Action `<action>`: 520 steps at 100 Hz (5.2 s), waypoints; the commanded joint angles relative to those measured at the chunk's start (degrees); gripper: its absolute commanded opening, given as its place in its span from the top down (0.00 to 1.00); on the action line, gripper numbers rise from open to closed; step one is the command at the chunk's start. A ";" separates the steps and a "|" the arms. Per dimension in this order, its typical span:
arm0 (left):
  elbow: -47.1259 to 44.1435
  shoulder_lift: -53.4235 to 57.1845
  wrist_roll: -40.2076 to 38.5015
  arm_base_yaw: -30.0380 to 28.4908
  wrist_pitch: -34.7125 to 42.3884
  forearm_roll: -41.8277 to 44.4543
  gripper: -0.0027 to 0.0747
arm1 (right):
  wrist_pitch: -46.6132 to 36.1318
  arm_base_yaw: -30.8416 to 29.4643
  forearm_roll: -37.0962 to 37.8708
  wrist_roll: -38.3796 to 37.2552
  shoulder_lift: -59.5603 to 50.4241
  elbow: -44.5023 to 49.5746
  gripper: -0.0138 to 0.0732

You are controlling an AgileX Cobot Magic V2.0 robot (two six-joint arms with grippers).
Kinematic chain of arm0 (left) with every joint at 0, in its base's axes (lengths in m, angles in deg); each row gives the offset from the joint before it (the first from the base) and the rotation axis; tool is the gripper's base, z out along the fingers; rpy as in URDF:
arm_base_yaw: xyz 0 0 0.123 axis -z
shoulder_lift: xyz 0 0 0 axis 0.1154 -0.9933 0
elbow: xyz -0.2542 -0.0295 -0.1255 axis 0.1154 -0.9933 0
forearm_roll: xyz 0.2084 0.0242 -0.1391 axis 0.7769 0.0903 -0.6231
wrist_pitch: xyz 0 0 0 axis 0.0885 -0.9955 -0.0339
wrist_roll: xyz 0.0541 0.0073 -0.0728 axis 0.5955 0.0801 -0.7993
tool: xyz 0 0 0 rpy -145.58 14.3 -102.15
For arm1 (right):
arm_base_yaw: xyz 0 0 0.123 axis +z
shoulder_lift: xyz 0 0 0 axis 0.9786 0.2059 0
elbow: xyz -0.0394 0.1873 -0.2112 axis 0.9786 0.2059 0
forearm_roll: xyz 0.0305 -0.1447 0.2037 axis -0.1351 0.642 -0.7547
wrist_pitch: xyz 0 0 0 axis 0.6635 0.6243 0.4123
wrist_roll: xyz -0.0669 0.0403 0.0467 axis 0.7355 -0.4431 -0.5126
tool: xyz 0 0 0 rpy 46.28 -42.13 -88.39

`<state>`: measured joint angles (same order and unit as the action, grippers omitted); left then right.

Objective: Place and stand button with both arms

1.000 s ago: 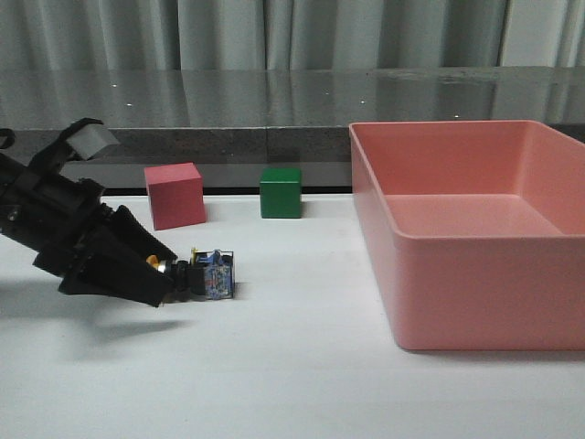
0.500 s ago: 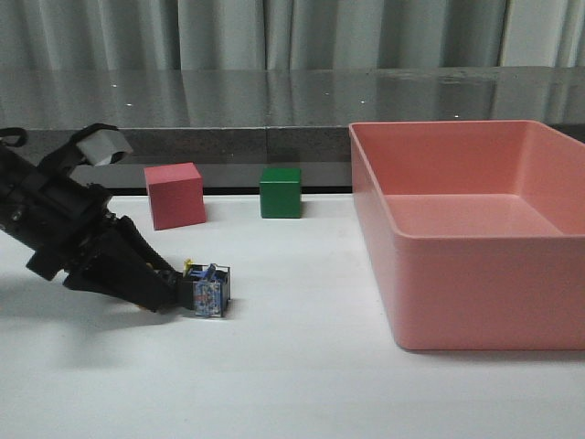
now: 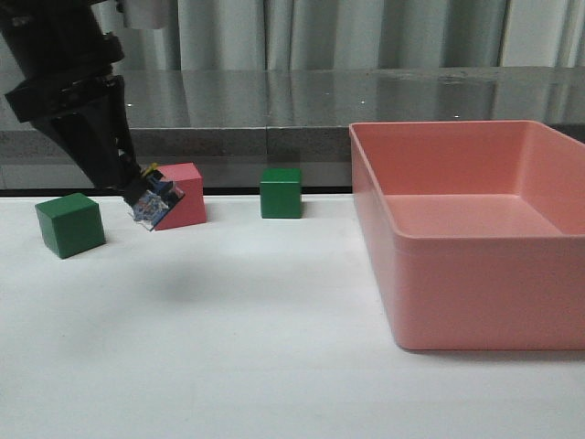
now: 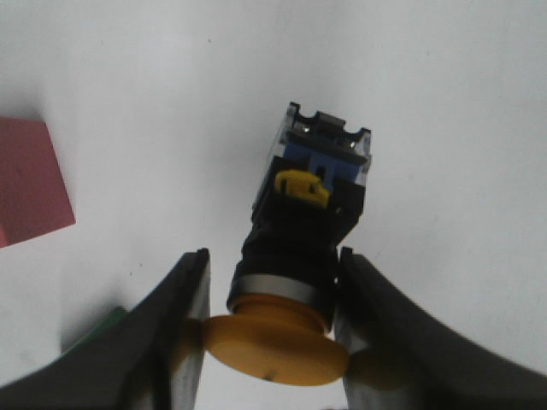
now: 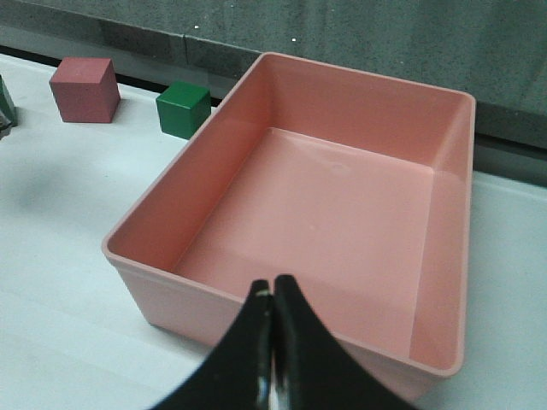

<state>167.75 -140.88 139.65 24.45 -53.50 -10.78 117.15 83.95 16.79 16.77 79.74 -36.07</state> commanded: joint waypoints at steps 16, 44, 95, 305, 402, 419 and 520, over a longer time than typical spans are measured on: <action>1.95 1.86 -19.38 14.73 -0.93 28.20 0.99 | -4.26 -0.41 -1.18 -0.05 0.16 -1.45 0.93; 1.95 -3.33 -31.22 21.34 -1.34 40.06 0.99 | -4.20 -0.41 -1.18 -0.05 0.16 -1.45 0.93; 1.95 -8.32 -31.31 21.34 -3.26 38.83 0.99 | -4.20 -0.41 -1.24 -0.05 0.16 -1.45 0.93; -65.24 82.04 -38.67 -6.48 57.87 -10.64 0.99 | -3.84 -0.41 -1.23 -0.05 0.16 -1.45 0.93; -75.47 88.60 -43.15 -6.57 59.62 -10.93 0.99 | -3.84 -0.41 -1.23 -0.05 0.16 -1.45 0.93; -81.97 95.03 -66.37 -7.73 63.07 11.34 0.99 | -3.78 -0.41 -1.23 -0.05 0.16 -1.45 0.93; -92.87 108.83 -68.42 -11.99 64.23 11.44 0.99 | -3.75 -0.41 -1.23 -0.05 0.16 -1.45 0.93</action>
<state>77.44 -33.66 71.77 12.54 5.42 1.13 117.15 83.95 16.70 16.77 79.74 -35.97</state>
